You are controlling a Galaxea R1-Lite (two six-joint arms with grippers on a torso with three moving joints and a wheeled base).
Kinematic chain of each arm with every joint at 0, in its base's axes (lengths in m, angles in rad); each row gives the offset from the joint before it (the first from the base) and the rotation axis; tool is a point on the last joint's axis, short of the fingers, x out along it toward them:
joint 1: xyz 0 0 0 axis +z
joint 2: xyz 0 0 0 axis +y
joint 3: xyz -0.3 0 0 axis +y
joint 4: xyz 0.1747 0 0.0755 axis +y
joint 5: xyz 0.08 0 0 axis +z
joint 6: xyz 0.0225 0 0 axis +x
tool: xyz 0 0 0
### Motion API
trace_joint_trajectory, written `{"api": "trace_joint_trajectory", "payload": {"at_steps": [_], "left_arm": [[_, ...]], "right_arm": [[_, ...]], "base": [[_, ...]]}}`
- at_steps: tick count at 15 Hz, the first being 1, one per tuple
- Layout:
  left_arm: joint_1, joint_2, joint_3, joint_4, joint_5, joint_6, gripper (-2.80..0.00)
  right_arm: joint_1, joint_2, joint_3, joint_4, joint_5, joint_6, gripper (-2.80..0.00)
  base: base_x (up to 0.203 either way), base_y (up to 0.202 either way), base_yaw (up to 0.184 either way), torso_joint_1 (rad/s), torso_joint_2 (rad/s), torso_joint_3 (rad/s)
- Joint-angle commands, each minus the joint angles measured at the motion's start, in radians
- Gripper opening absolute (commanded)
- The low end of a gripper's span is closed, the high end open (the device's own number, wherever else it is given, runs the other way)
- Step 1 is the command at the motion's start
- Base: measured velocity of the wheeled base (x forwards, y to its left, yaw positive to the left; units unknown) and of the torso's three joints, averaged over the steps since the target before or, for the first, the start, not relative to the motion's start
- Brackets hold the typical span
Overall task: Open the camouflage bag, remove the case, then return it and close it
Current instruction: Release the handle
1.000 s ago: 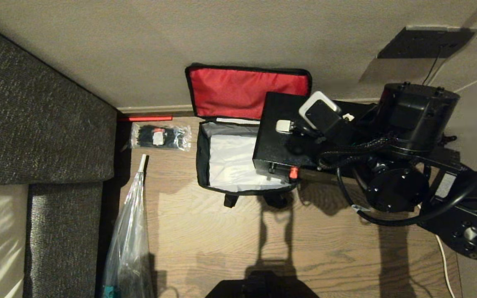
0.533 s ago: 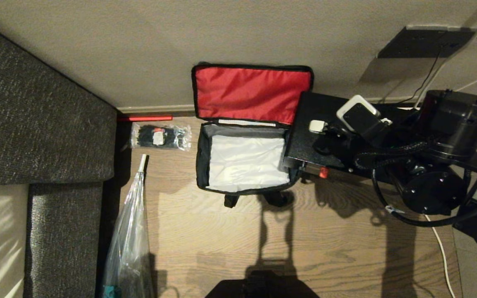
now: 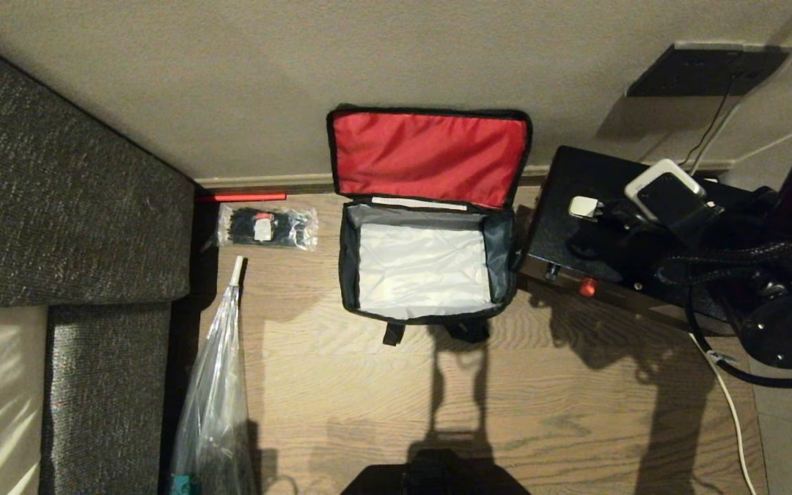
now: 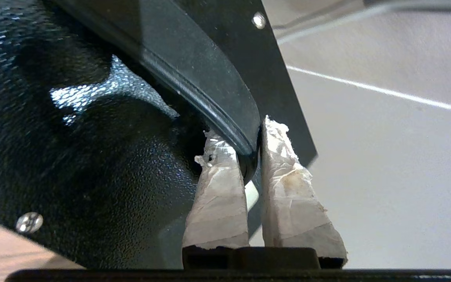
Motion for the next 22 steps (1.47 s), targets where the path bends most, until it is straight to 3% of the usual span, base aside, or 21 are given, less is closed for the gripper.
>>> {"api": "trace_joint_trajectory", "payload": {"at_steps": [1,13,22], "left_arm": [[0.000,-0.002,0.003,0.000,0.001,0.001,-2.80],[0.000,-0.002,0.003,0.000,0.001,0.001,-2.80],[0.000,-0.002,0.003,0.000,0.001,0.001,-2.80]], "right_arm": [[-0.002,-0.050,0.010,0.011,-0.004,-0.009,-2.80],[-0.168,0.046,0.054,-0.033,-0.001,0.016,-2.80],[-0.216,0.310,0.033,-0.039,-0.001,0.174,-2.80]], "base": [[0.000,0.000,0.000,0.000,0.00,0.000],[0.000,0.000,0.000,0.000,0.00,0.000],[0.000,0.000,0.000,0.000,0.00,0.000]]}}
